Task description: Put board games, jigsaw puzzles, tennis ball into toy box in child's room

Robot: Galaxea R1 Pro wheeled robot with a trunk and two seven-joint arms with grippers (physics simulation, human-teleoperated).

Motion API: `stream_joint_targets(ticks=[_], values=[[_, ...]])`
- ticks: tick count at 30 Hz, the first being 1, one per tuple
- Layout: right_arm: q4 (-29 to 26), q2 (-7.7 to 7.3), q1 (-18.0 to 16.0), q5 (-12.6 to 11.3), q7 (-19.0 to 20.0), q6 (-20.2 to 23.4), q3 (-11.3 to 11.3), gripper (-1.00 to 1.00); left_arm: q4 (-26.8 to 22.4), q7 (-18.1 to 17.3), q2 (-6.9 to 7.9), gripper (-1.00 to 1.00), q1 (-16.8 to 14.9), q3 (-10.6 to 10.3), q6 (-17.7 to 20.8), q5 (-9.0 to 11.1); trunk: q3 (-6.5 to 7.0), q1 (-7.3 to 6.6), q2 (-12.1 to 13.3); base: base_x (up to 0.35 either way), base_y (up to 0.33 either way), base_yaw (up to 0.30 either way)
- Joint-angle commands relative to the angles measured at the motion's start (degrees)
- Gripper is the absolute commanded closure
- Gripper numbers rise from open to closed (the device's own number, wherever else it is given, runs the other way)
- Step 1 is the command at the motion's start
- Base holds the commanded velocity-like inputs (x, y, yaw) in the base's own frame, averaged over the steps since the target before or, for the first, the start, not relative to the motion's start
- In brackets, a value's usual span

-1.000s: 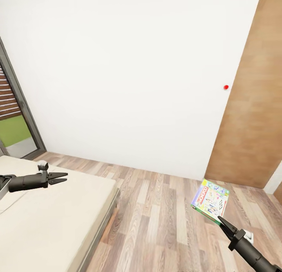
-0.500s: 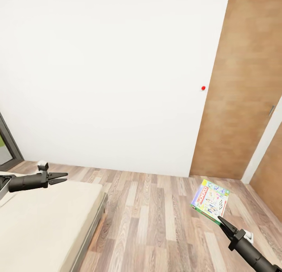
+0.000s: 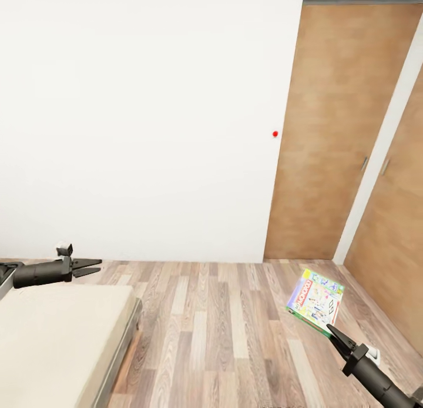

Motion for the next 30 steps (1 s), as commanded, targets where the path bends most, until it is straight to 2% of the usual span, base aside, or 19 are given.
stream_joint_targets(ticks=[1, 26, 30], values=[[0.02, 0.0, -0.07, -0.4, 0.05, 0.47, -0.06, 1.0, -0.01, -0.19, 0.06, -1.0, -0.02, -0.36, 0.61, 0.33, -0.07, 0.04, -0.12, 0.0, 0.0, -0.263], [0.02, 0.06, -0.07, -0.31, -0.14, 0.27, 0.02, 1.0, -0.01, -0.19, 0.06, -1.0, -0.02, -0.37, 0.95, 0.33, 1.14, 0.04, -0.12, 0.0, 0.0, -0.262], [-0.06, 0.08, -0.07, -0.31, -0.13, 0.23, 0.03, 1.0, -0.01, -0.19, 0.06, -1.0, -0.04, -0.37, 1.01, 0.33, 1.25, 0.04, -0.12, 0.0, 0.0, -0.154]])
